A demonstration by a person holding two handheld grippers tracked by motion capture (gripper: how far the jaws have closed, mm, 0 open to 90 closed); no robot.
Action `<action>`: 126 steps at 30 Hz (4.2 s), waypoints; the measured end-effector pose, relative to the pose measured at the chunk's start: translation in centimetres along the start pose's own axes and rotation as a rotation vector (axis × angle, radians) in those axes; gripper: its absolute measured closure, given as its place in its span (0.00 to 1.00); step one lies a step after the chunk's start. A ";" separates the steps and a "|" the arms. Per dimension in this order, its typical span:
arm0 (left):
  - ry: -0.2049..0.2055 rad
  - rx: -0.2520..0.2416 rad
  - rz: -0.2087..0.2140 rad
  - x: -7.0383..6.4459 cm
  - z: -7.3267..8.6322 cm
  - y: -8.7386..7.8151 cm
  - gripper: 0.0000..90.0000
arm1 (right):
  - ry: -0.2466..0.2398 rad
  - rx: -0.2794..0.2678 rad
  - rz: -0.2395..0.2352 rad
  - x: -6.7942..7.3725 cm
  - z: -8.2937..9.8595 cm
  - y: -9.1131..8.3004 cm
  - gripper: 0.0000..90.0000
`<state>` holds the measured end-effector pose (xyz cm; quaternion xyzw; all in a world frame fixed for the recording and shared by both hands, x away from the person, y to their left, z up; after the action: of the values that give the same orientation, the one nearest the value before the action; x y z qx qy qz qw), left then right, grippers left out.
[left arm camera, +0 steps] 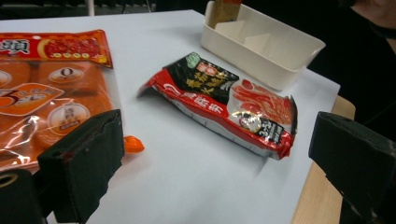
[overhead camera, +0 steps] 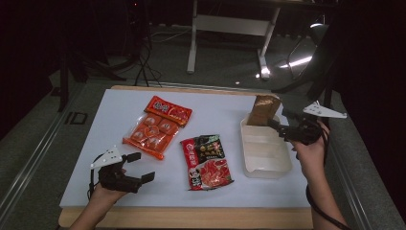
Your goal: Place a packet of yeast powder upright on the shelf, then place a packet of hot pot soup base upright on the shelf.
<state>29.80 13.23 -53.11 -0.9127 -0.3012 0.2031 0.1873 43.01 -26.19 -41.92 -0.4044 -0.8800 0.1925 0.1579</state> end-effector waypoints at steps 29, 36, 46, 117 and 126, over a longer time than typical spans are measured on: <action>0.036 0.038 0.016 0.0 -3.2 1.6 0.07 | -0.092 -0.006 -0.141 11.7 4.4 -2.9 0.15; 0.042 0.059 0.011 0.1 -3.9 2.9 0.08 | -0.061 -0.026 -0.144 12.0 5.4 -3.7 0.14; 0.050 0.084 -0.017 1.0 -5.0 5.4 0.11 | -0.048 0.009 -0.127 11.6 7.3 -2.2 0.14; -0.108 0.463 -0.120 4.2 -3.6 18.0 0.95 | -0.139 0.108 -0.139 13.7 9.5 0.1 0.14; -0.068 0.385 -0.092 2.4 -6.2 16.8 0.96 | -0.128 0.090 -0.127 13.3 9.2 -0.2 0.14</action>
<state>42.52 0.81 -56.32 -0.8379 -0.3041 0.2790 0.3572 30.61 -17.95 -48.24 -0.3273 -0.9026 0.2469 0.1311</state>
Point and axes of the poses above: each handheld gripper's, and its own axes: y roughly forward along the jaws, z roughly out of its underside, x roughly to its left, the point moved 10 cm from there along y, roughly forward along the jaws, and after that the axes turned 7 degrees about x, right-handed, at the moved point
